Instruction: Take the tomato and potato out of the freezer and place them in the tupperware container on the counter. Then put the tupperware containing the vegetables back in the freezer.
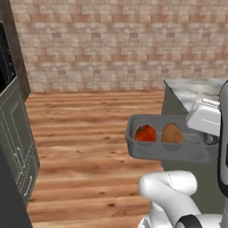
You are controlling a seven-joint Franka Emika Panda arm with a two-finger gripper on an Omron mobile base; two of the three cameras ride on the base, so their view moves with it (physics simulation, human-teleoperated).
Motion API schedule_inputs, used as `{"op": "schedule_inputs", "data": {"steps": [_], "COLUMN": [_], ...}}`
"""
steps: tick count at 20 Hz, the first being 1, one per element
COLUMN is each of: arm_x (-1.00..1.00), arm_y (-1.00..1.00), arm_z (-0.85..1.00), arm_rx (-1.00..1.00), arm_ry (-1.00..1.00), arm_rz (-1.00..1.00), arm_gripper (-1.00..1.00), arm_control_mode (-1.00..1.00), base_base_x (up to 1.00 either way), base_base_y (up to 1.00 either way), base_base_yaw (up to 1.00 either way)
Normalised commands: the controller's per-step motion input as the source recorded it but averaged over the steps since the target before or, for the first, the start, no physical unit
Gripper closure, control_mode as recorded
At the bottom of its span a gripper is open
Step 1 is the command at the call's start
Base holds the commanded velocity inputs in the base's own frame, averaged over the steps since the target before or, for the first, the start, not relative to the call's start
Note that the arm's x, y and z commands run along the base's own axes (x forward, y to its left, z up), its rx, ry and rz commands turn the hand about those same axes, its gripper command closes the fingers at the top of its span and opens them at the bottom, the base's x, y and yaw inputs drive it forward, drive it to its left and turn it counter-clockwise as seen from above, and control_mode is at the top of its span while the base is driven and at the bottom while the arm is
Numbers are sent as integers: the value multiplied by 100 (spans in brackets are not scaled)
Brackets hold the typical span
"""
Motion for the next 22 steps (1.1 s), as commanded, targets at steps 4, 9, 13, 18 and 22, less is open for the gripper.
{"op": "schedule_inputs", "data": {"steps": [4,9,13,18,22], "arm_x": [0,0,0,0,0], "arm_y": [0,0,0,0,0], "arm_z": [0,0,0,0,0], "arm_rx": [0,0,0,0,0], "arm_ry": [0,0,0,0,0], "arm_rz": [0,0,0,0,0], "arm_gripper": [100,100,100,100,100], "arm_control_mode": [100,100,100,100,100], "base_base_x": [79,30,1,22,25], "base_base_y": [40,31,27,17,10], "base_base_yaw": [47,61,64,60,60]}}
